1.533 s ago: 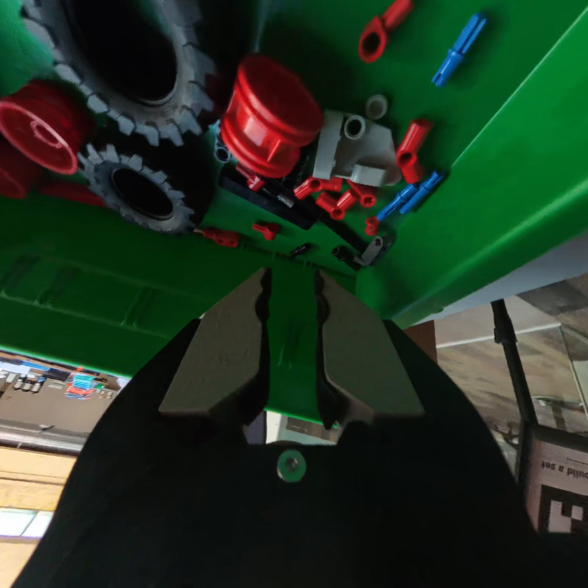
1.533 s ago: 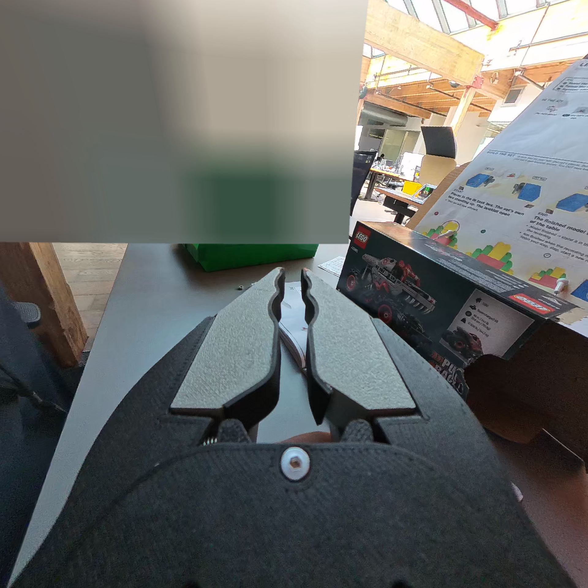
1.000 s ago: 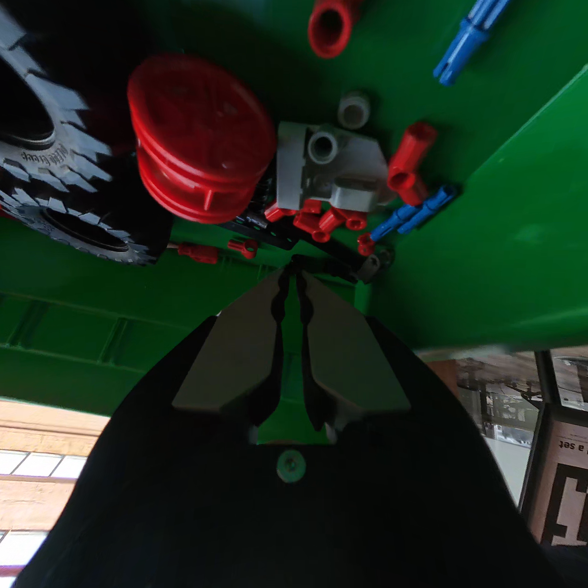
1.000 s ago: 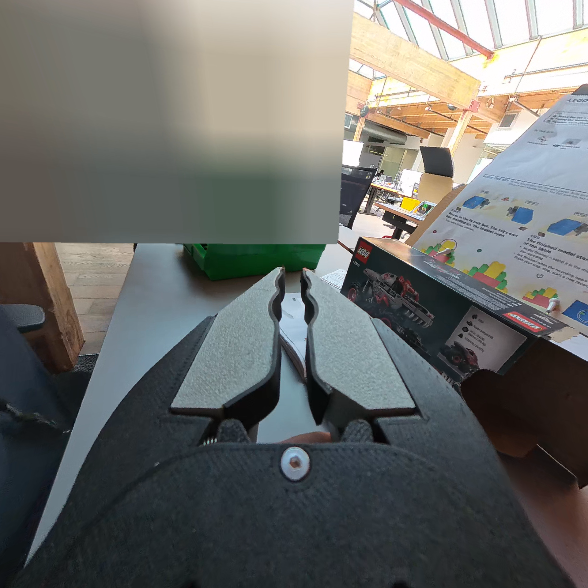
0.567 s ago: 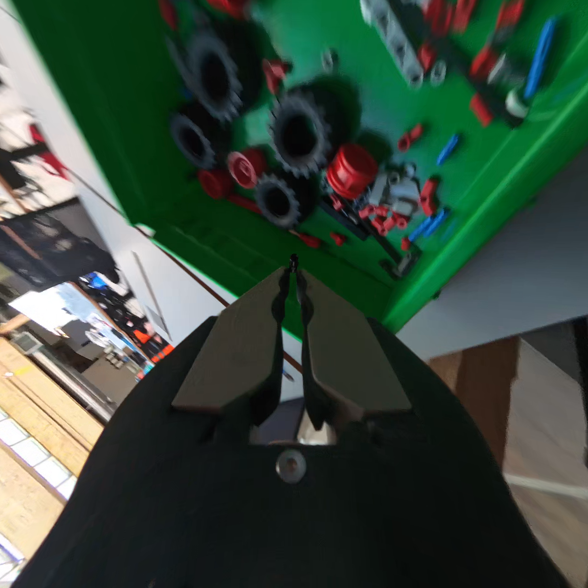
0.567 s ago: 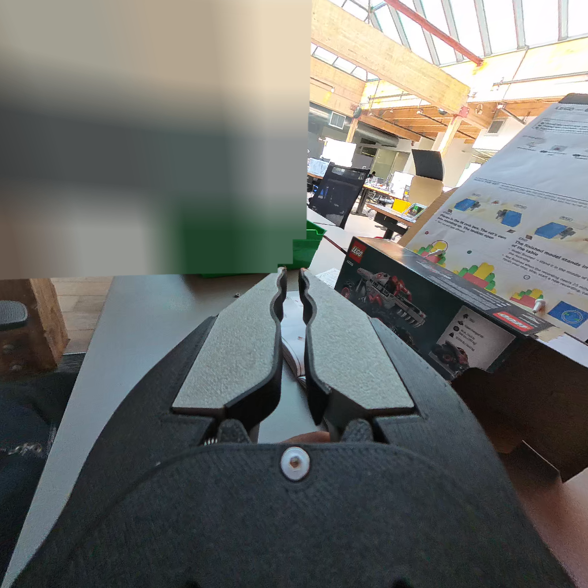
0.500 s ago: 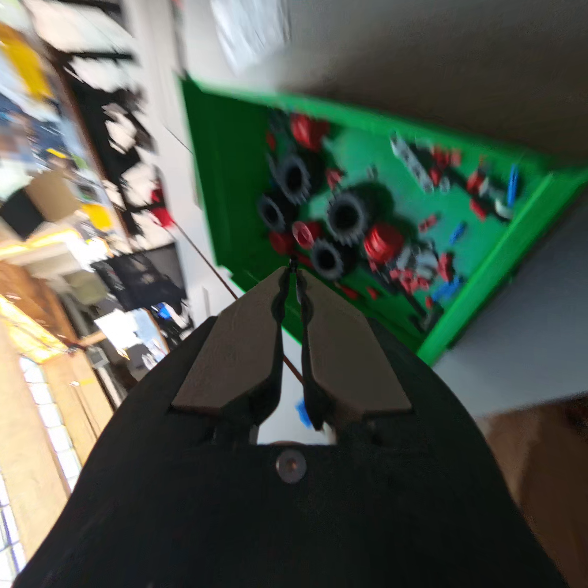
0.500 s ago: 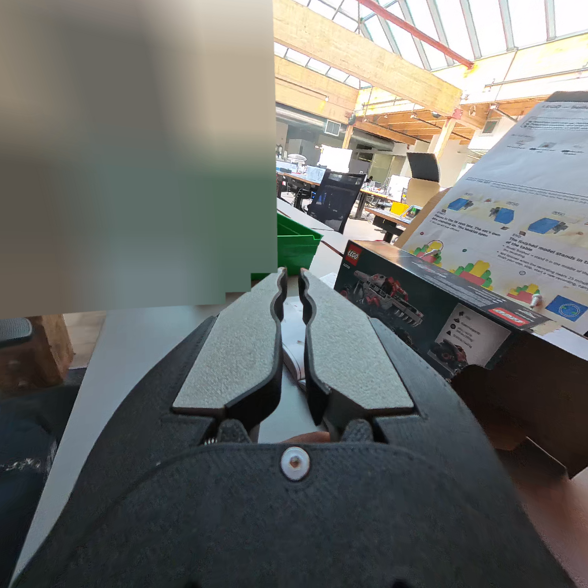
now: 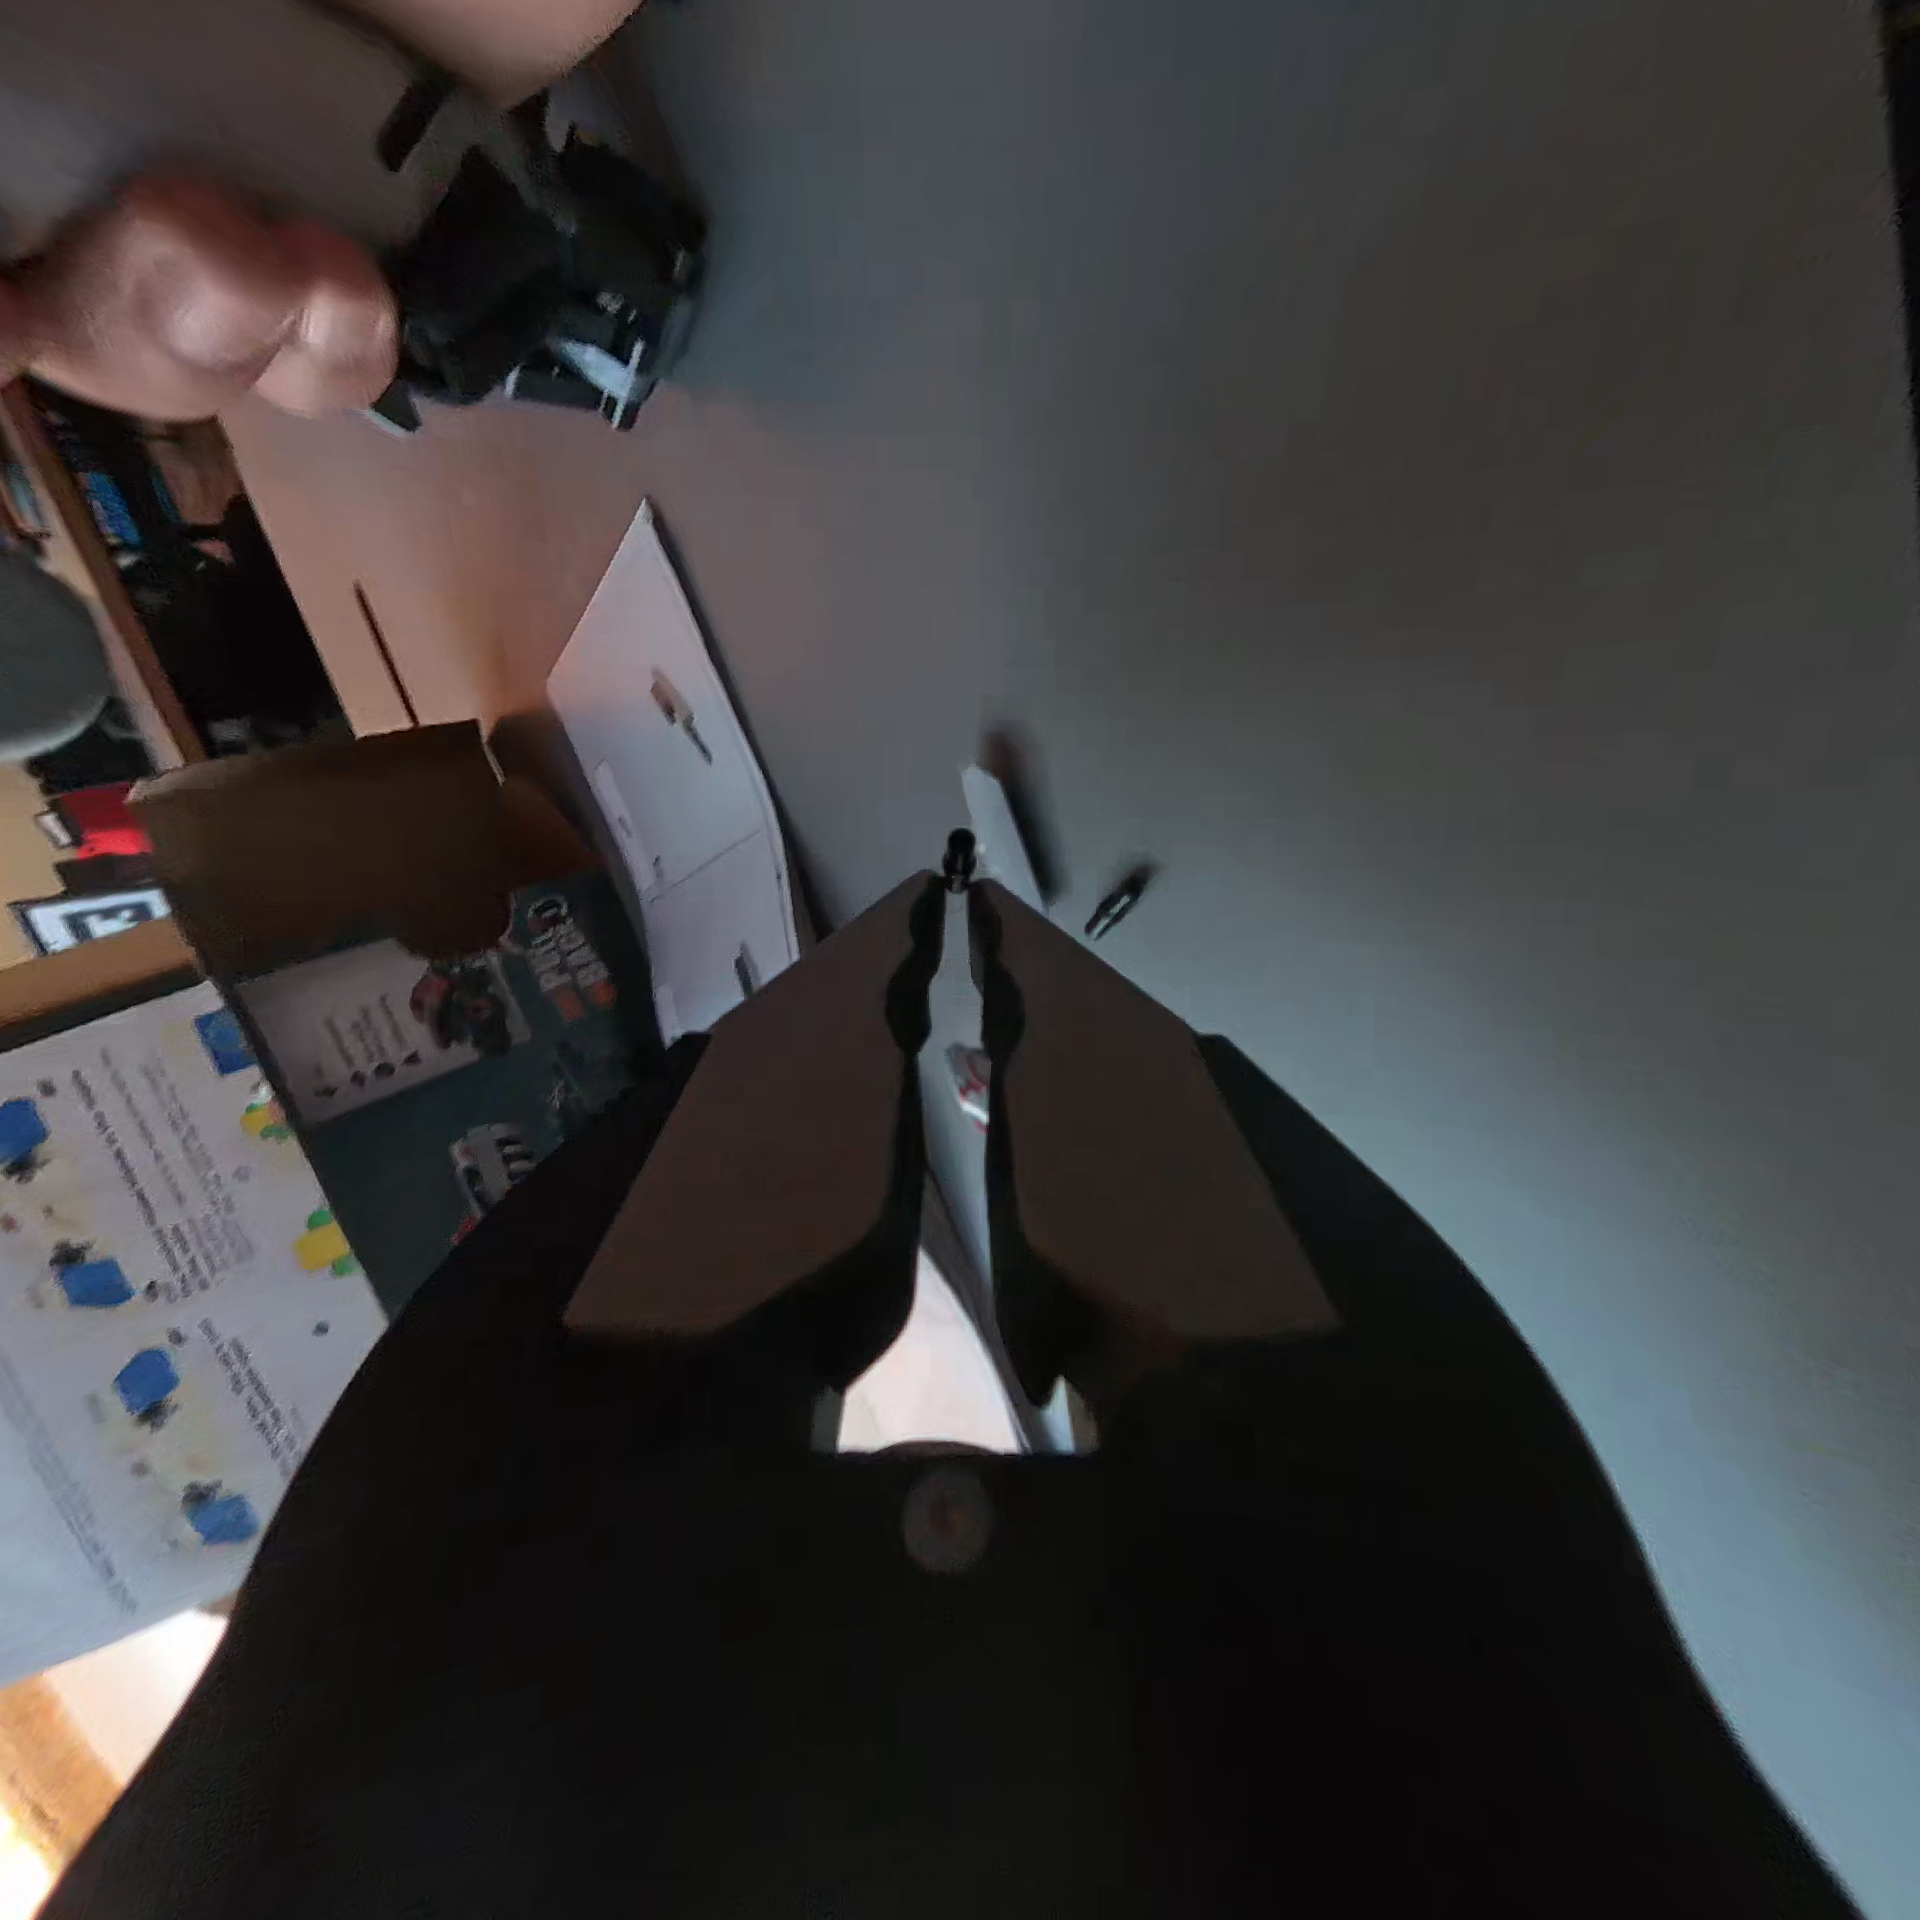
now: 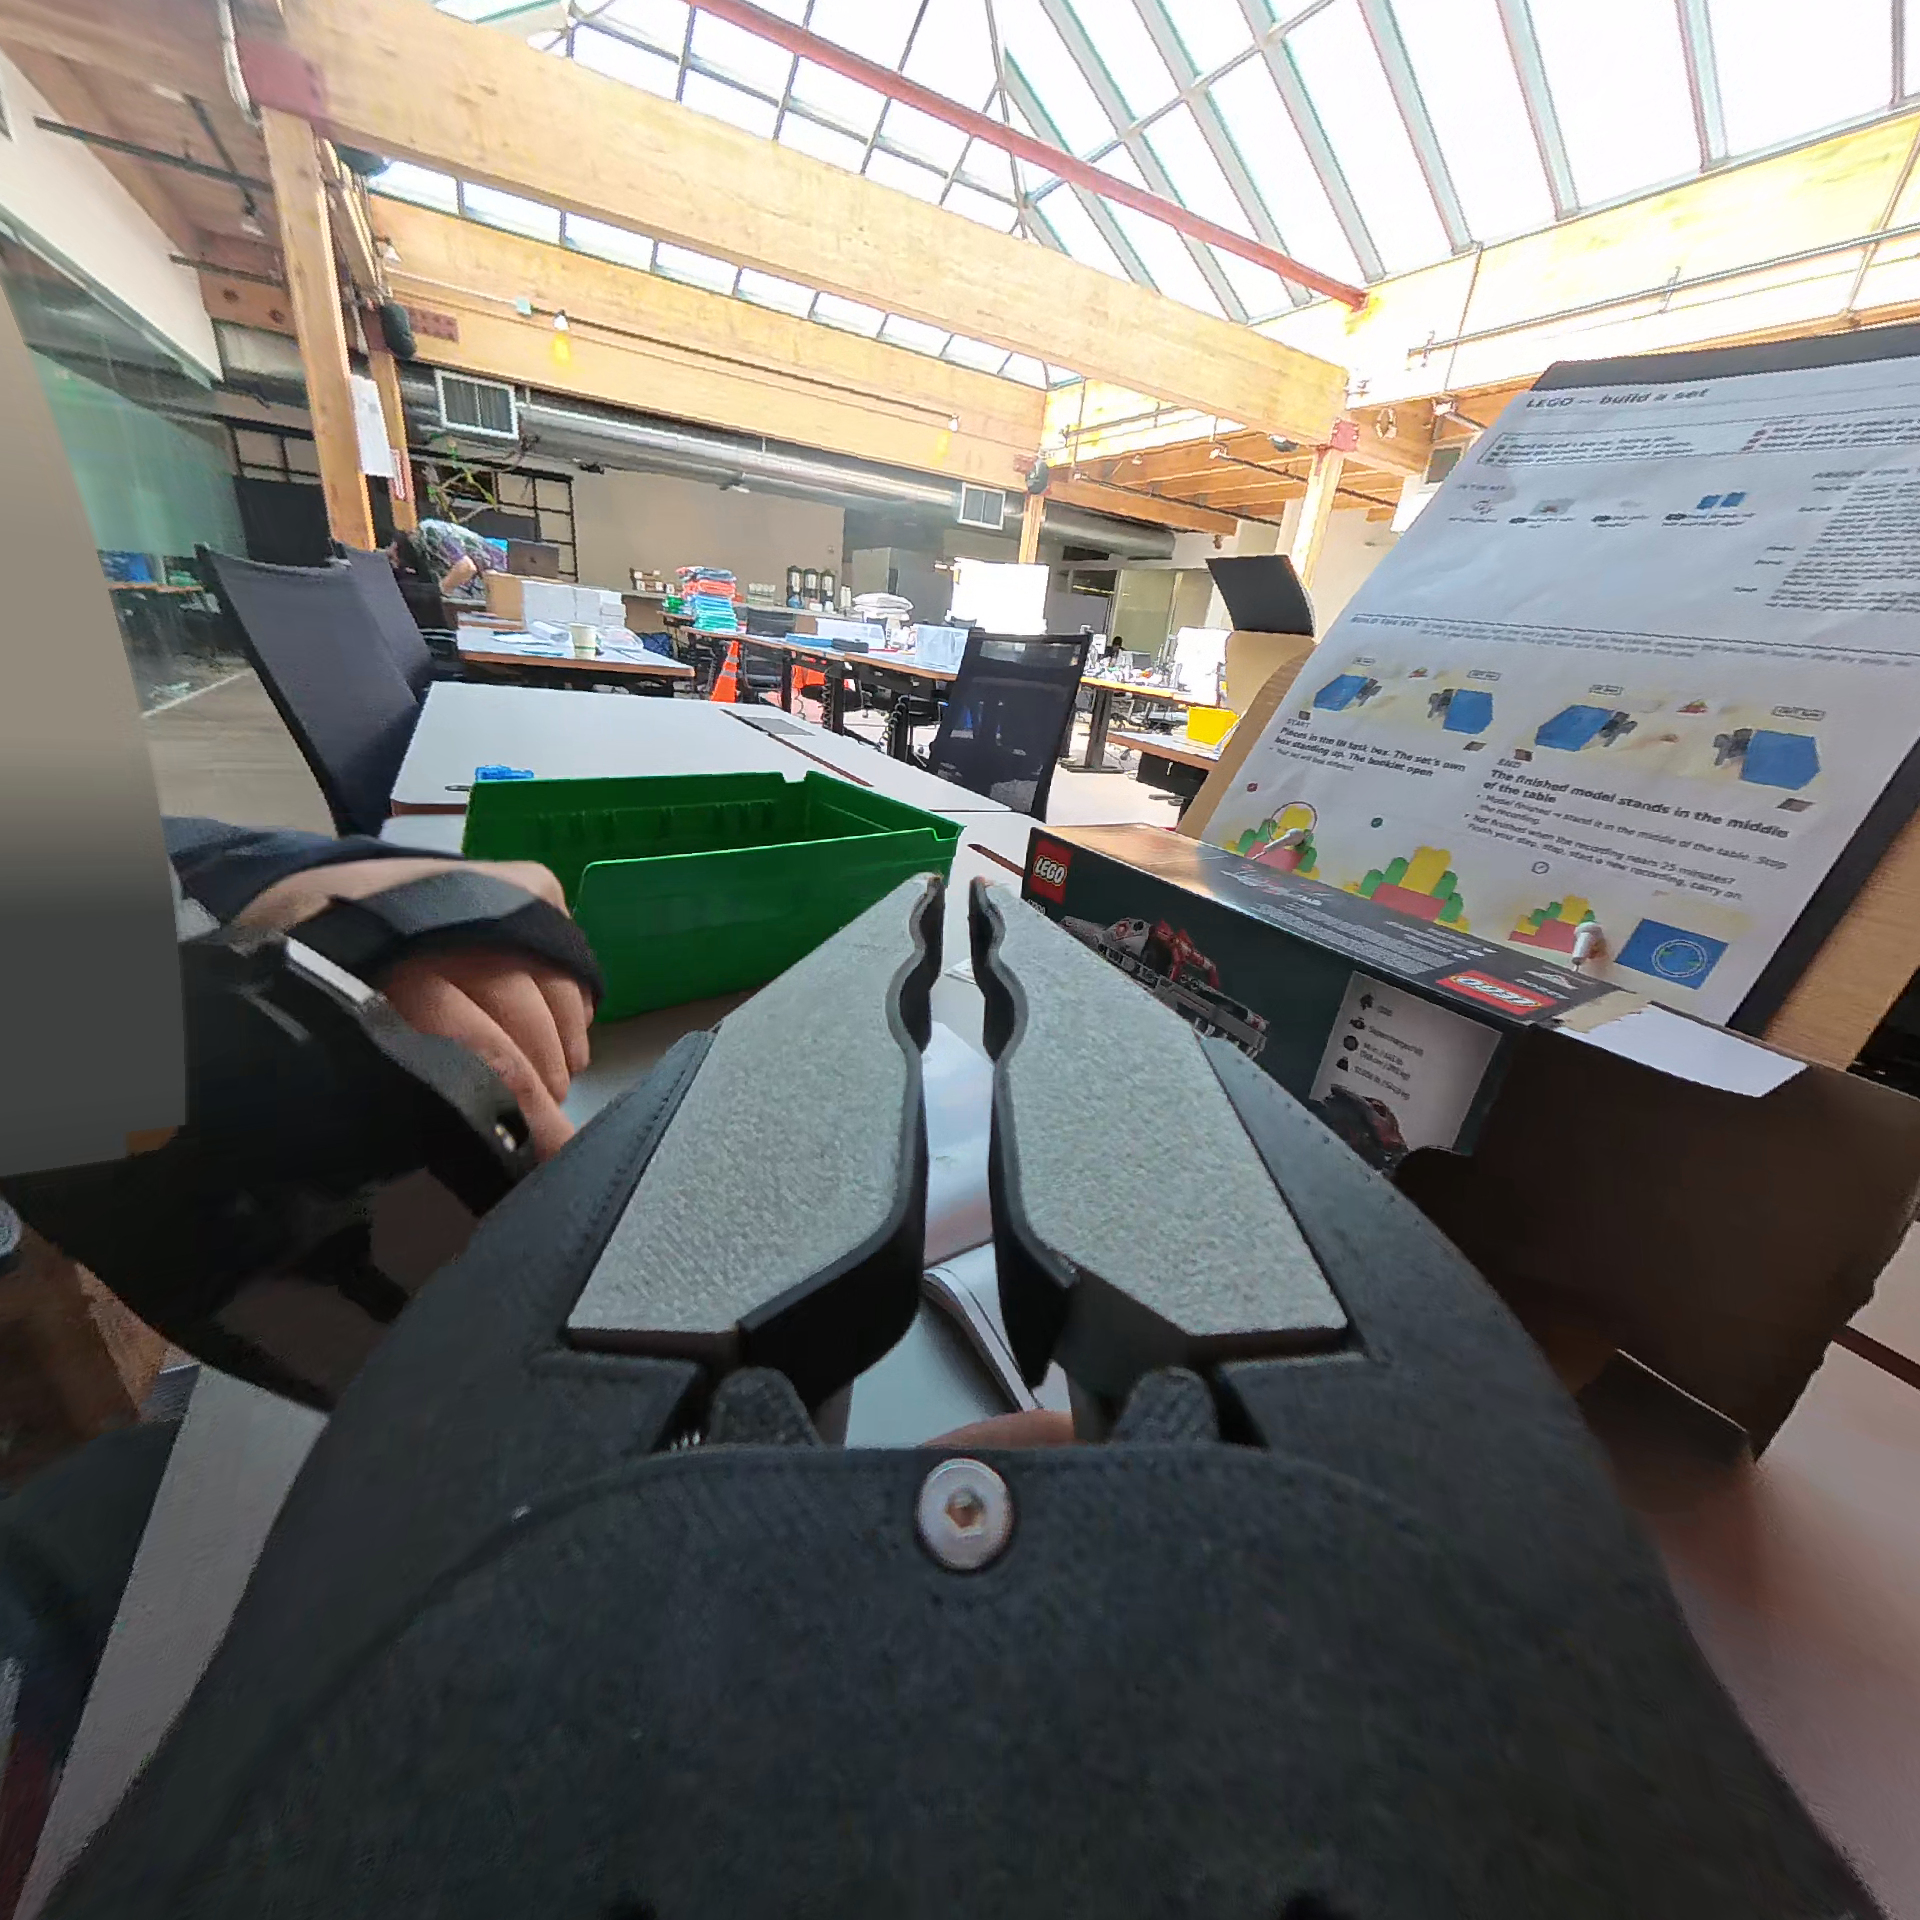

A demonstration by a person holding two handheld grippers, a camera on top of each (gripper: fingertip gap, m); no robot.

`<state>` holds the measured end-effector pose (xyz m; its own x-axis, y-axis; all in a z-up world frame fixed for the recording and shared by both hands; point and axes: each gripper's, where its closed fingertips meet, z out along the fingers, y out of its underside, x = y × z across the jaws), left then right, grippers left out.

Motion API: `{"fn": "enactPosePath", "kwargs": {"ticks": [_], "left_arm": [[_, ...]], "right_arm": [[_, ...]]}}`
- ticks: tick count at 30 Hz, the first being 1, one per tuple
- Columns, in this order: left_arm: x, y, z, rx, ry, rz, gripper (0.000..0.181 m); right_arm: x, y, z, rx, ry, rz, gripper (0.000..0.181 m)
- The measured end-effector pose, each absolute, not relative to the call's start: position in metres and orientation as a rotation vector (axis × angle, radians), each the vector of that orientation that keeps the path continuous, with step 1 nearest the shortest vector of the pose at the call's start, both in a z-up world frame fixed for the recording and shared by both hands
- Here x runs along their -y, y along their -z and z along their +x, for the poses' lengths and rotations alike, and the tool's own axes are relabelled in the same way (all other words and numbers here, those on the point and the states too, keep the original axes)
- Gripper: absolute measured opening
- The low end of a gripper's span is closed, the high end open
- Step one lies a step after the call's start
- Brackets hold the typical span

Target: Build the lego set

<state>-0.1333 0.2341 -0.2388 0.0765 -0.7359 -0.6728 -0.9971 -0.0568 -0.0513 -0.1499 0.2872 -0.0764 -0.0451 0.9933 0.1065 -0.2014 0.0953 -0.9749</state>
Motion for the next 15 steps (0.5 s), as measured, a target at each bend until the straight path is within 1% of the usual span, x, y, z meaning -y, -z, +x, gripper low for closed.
{"fn": "enactPosePath", "kwargs": {"ticks": [6, 10, 15], "left_arm": [[-0.235, 0.267, -0.121, -1.782, -0.51, -1.949, 0.001], [-0.235, 0.272, -0.119, -1.792, -0.414, -1.967, 0.005], [-0.243, 0.269, -0.128, -1.75, -0.379, -1.973, 0.015]], "right_arm": [[-0.285, 0.073, -0.148, 1.144, -1.298, -0.959, 0.001], [-0.281, 0.073, -0.149, 1.162, -1.291, -0.946, 0.001], [-0.282, 0.076, -0.151, 1.172, -1.284, -0.968, 0.001]]}}
